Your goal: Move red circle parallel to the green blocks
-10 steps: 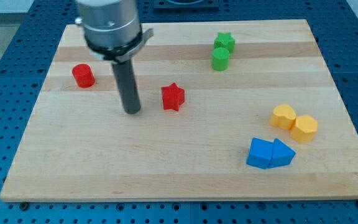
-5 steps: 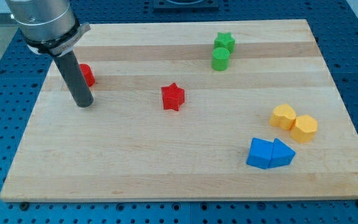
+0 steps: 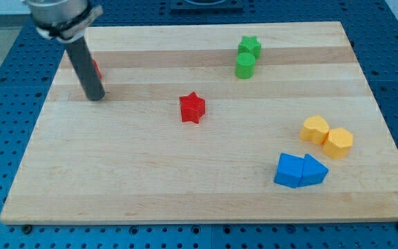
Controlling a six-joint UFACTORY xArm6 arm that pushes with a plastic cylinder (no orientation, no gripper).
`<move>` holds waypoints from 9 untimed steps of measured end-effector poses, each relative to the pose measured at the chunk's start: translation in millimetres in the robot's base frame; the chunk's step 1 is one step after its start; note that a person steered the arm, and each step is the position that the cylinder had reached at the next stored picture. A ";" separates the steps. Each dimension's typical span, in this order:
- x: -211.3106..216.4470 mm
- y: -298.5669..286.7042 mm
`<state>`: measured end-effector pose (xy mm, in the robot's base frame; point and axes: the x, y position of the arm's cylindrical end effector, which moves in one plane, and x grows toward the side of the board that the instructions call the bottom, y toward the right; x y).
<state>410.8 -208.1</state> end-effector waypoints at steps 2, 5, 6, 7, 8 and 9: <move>6.3 -59.5; -42.6 -57.6; -45.1 -47.0; -57.0 -39.6; -66.9 -34.9; -91.8 -34.9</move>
